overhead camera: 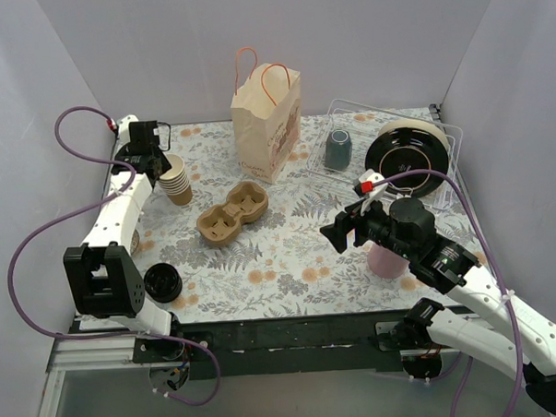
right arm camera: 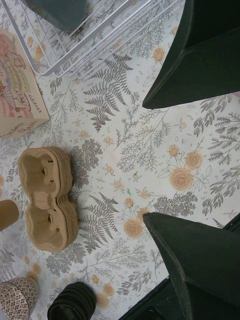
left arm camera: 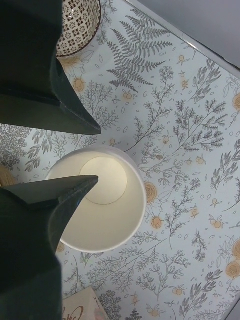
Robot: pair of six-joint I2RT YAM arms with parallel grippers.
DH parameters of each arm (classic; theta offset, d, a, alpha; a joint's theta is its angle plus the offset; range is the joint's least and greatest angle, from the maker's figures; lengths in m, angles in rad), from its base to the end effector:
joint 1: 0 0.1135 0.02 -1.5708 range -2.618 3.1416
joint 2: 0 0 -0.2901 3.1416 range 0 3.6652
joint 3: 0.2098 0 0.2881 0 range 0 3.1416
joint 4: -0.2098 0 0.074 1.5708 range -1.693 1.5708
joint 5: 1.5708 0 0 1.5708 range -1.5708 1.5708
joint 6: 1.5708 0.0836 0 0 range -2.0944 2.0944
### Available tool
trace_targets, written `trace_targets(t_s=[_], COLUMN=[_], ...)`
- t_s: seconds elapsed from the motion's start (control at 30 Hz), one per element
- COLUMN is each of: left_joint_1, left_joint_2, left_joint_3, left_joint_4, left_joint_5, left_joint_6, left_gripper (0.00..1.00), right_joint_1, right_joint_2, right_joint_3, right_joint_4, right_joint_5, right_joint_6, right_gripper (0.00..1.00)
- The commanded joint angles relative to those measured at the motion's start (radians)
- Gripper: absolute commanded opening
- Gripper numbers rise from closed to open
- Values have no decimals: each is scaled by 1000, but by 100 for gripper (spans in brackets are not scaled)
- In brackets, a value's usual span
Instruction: Pack the takeout coffee
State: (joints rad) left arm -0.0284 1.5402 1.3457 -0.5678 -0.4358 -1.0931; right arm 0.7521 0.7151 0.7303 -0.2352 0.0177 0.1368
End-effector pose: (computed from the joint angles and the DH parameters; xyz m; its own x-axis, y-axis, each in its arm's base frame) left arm 0.4084 0.0237 0.3044 -0.0692 -0.8034 -0.5914 -0.7415 0.4380 -0.5083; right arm 0.1731 0.1599 0.3336 -0.2493 -0.0465 -0.9673 -0.6424 0.7553 0.1293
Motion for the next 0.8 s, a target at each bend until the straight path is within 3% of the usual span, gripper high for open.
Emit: trace_targets(t_s=[0.0,0.77], left_joint_1=[1,1], left_joint_2=[11,1], left_joint_3=[-11,-20], left_joint_4=[8,28], left_joint_5=[19,6], left_joint_6=[7,21], left_gripper=[38,28], right_joint_1=[-2,-2], right_joint_2=[3,49], right_joint_3=[21,21], right_joint_4=[40,30], right_joint_5=[-12,-10], right_joint_6=[-14,-20], right_gripper=[92,92])
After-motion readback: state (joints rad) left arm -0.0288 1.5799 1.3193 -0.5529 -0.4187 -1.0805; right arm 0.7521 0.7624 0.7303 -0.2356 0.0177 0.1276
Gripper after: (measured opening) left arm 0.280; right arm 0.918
